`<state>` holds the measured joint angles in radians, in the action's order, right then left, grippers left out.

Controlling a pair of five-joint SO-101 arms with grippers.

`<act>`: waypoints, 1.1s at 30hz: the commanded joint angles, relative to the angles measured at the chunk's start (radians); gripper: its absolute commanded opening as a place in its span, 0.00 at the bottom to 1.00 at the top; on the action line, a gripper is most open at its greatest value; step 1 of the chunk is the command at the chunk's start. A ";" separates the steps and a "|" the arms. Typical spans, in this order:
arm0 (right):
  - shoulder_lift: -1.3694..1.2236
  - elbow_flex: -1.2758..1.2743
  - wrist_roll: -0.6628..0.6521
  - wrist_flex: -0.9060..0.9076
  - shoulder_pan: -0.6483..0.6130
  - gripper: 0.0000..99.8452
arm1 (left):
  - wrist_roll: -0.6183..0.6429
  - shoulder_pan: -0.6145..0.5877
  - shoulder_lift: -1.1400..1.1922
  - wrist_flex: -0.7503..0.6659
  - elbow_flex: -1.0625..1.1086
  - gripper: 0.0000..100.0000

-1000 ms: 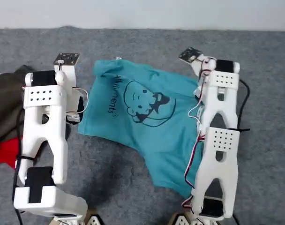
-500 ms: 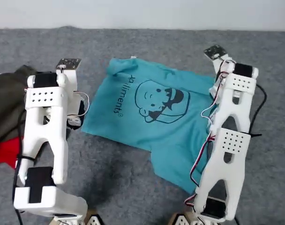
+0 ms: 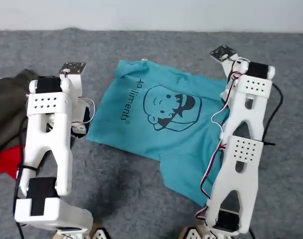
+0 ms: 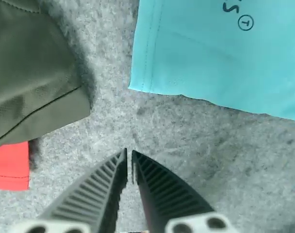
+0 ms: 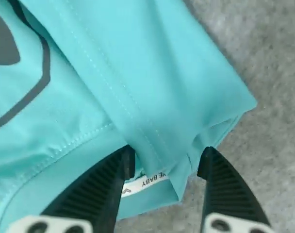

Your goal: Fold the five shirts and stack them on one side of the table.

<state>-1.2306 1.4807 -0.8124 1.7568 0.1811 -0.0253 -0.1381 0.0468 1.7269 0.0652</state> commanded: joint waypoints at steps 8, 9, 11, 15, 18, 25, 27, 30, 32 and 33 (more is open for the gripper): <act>-0.042 0.029 -0.025 -0.108 -0.047 0.09 | 0.012 0.011 -0.048 0.028 -0.001 0.01; -0.047 0.031 -0.025 -0.114 -0.047 0.07 | 0.012 0.011 -0.048 0.028 -0.001 0.01; -0.054 0.032 -0.025 -0.117 -0.045 0.06 | 0.012 0.011 -0.048 0.028 -0.001 0.01; -0.047 0.037 -0.025 -0.117 -0.039 0.05 | 0.012 0.011 -0.048 0.028 -0.001 0.01; -0.047 0.091 -0.025 -0.108 -0.039 0.03 | 0.012 0.011 -0.048 0.028 -0.001 0.01; -0.033 0.204 -0.023 -0.128 -0.005 0.03 | 0.012 0.011 -0.048 0.028 -0.001 0.01; -0.030 0.199 -0.021 -0.143 0.022 0.03 | 0.012 0.011 -0.048 0.028 -0.001 0.01; -0.039 0.199 -0.021 -0.173 0.058 0.03 | 0.012 0.011 -0.048 0.028 -0.001 0.01; -0.042 0.199 -0.021 -0.186 0.076 0.05 | 0.012 0.011 -0.048 0.028 -0.001 0.01; -0.042 0.199 -0.021 -0.191 0.084 0.07 | 0.012 0.011 -0.048 0.028 -0.001 0.01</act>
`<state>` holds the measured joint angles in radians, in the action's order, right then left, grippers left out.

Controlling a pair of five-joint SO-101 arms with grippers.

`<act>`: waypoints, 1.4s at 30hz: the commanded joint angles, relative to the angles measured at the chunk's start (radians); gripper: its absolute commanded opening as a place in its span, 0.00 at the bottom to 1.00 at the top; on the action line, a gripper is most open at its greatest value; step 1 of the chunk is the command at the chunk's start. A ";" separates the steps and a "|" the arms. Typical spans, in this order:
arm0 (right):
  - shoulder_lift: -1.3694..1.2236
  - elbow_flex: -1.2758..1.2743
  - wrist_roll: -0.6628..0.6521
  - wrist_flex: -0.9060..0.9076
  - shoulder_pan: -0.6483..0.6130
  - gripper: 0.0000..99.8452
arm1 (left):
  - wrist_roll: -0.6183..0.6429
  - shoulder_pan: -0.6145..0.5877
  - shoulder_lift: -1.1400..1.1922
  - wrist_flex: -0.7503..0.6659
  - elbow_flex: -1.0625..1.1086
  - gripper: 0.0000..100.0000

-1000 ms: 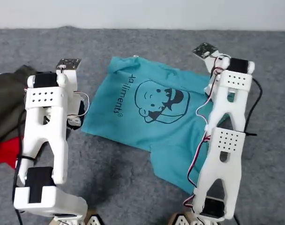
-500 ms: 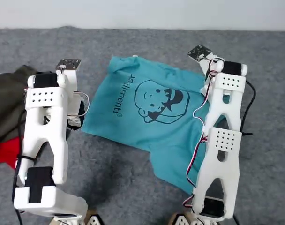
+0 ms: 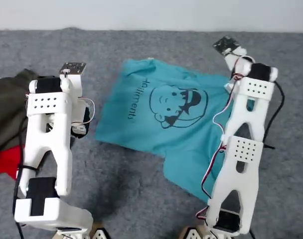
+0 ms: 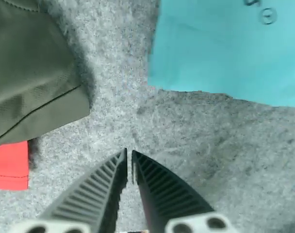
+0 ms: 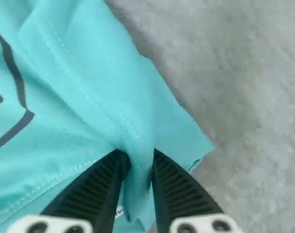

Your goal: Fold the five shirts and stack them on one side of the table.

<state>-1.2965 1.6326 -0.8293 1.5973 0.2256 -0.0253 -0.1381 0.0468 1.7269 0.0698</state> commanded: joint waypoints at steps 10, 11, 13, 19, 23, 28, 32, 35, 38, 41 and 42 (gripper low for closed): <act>0.013 0.000 0.000 -0.116 0.085 0.12 | 0.012 0.011 -0.048 0.028 -0.005 0.01; 0.013 -0.002 0.023 -0.116 0.094 0.12 | 0.012 0.011 -0.048 0.028 -0.005 0.01; 0.015 -0.002 0.077 -0.113 0.111 0.12 | 0.012 0.011 -0.048 0.028 -0.005 0.01; 0.013 -0.006 0.094 -0.101 0.124 0.12 | 0.012 0.011 -0.048 0.028 -0.005 0.01; 0.016 0.002 0.094 0.067 0.104 0.12 | 0.012 0.011 -0.048 0.028 -0.004 0.01; 0.031 0.006 0.100 0.202 0.081 0.12 | 0.012 0.089 -0.048 0.028 -0.004 0.01; 0.117 0.000 0.100 0.203 0.076 0.12 | 0.012 0.218 -0.048 0.026 -0.004 0.01; 0.196 -0.005 0.100 0.205 0.054 0.12 | 0.012 0.310 -0.037 0.025 -0.005 0.01; 0.280 -0.089 0.100 0.206 0.031 0.12 | 0.009 0.336 -0.037 -0.003 -0.005 0.02; 0.400 -0.281 0.100 0.206 0.018 0.12 | 0.006 0.322 -0.035 -0.023 -0.005 0.02; 0.450 -0.362 0.100 0.206 0.008 0.12 | 0.006 0.316 -0.035 -0.031 -0.005 0.02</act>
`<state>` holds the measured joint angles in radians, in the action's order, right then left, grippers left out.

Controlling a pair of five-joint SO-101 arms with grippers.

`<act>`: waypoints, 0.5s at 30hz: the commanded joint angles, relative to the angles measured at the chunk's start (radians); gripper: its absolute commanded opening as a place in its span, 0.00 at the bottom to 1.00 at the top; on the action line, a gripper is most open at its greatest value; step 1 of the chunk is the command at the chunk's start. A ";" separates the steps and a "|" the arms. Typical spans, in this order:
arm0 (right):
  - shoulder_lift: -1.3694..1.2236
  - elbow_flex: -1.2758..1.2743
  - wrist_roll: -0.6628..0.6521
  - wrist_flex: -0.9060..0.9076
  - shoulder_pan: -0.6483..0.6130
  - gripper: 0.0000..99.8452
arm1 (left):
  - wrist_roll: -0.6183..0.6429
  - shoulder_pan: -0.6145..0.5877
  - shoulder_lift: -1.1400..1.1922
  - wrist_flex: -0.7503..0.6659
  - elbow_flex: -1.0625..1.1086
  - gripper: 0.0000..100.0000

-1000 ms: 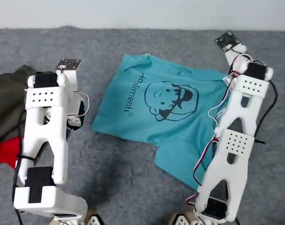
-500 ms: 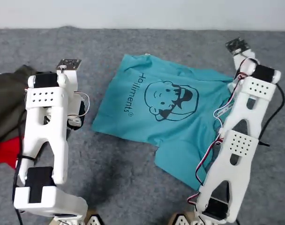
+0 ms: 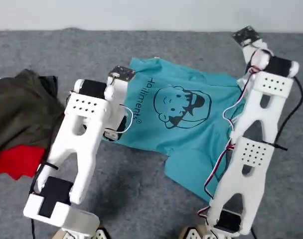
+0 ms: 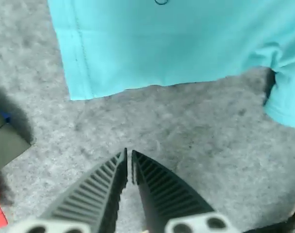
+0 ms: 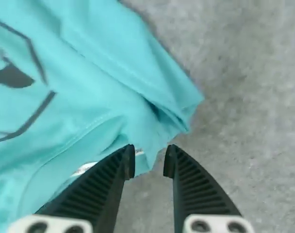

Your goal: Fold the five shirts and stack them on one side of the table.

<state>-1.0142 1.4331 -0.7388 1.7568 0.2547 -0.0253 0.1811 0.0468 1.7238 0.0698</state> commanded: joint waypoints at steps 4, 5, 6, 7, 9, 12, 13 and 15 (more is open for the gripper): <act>0.417 -0.545 0.003 0.045 -0.077 0.12 | 0.003 -0.023 -0.035 -0.028 -0.005 0.02; 0.486 -0.649 0.003 0.044 -0.099 0.12 | 0.003 -0.023 -0.035 -0.023 -0.005 0.02; 0.553 -0.749 0.003 0.044 -0.122 0.12 | 0.003 -0.023 -0.035 -0.020 -0.005 0.02; 0.625 -0.847 0.002 0.042 -0.147 0.12 | 0.003 -0.021 -0.035 -0.011 -0.004 0.02; 0.760 -1.017 0.002 0.039 -0.185 0.12 | 0.003 -0.021 -0.035 0.008 -0.004 0.02; 0.947 -1.214 -0.026 0.039 -0.216 0.12 | 0.002 -0.025 -0.035 0.031 -0.004 0.02; 1.004 -1.280 -0.035 0.039 -0.219 0.12 | 0.002 -0.025 -0.035 0.031 -0.004 0.02; 1.122 -1.418 -0.046 0.039 -0.222 0.12 | 0.002 -0.025 -0.035 0.031 -0.004 0.02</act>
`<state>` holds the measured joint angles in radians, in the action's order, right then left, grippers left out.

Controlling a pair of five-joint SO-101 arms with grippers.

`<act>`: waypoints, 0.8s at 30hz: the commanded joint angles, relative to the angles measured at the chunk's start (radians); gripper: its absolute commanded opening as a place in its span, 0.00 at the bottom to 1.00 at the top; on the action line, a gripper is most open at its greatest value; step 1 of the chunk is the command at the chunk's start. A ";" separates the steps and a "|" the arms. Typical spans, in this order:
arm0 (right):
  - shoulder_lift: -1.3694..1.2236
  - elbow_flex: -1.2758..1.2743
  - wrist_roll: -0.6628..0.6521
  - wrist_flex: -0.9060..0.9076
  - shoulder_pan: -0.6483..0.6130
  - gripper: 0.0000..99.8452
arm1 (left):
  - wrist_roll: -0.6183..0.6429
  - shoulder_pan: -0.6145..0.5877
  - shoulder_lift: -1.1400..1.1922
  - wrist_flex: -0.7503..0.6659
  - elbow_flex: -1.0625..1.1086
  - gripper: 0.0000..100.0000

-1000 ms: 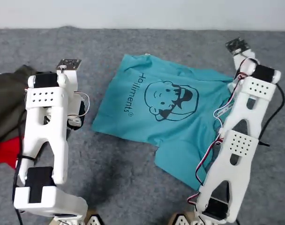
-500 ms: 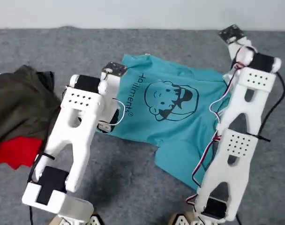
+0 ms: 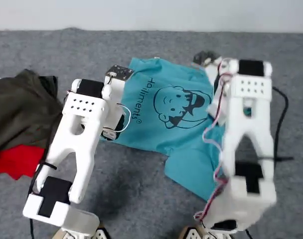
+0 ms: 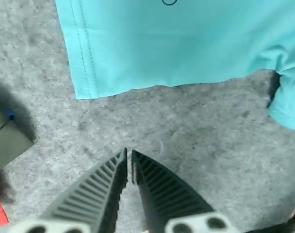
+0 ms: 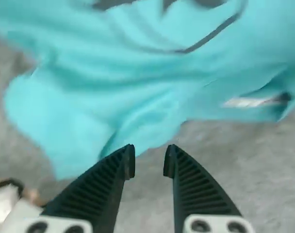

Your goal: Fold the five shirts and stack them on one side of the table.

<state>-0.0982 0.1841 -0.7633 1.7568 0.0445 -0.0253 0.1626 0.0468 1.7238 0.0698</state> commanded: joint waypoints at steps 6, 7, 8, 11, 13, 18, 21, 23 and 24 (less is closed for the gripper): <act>0.535 -0.562 -0.117 0.038 -0.010 0.12 | 0.003 -0.005 -0.035 0.031 -0.004 0.02; 0.582 -0.612 -0.130 0.038 -0.010 0.12 | 0.003 -0.005 -0.035 0.031 -0.004 0.02; 0.625 -0.657 -0.144 0.038 -0.010 0.13 | 0.003 -0.005 -0.035 0.031 -0.004 0.02; 0.733 -0.755 -0.161 0.036 -0.008 0.22 | 0.008 -0.002 -0.035 0.031 -0.004 0.05; 0.782 -0.796 -0.164 0.030 -0.012 0.31 | 0.009 -0.005 -0.035 0.031 -0.004 0.12; 0.835 -0.887 -0.163 0.041 -0.081 0.42 | 0.009 -0.002 -0.037 0.031 0.056 0.30; 0.845 -0.967 -0.166 0.033 -0.136 0.40 | 0.003 0.003 -0.037 0.029 0.136 0.31; 0.845 -0.967 -0.166 0.030 -0.157 0.39 | 0.002 0.000 -0.037 0.028 0.171 0.31; 0.845 -0.967 -0.166 0.027 -0.163 0.39 | 0.002 -0.003 -0.037 0.028 0.183 0.31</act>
<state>0.7288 -0.7841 -0.9214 1.7568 -0.0967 -0.0253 0.1626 0.0453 1.7238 0.2110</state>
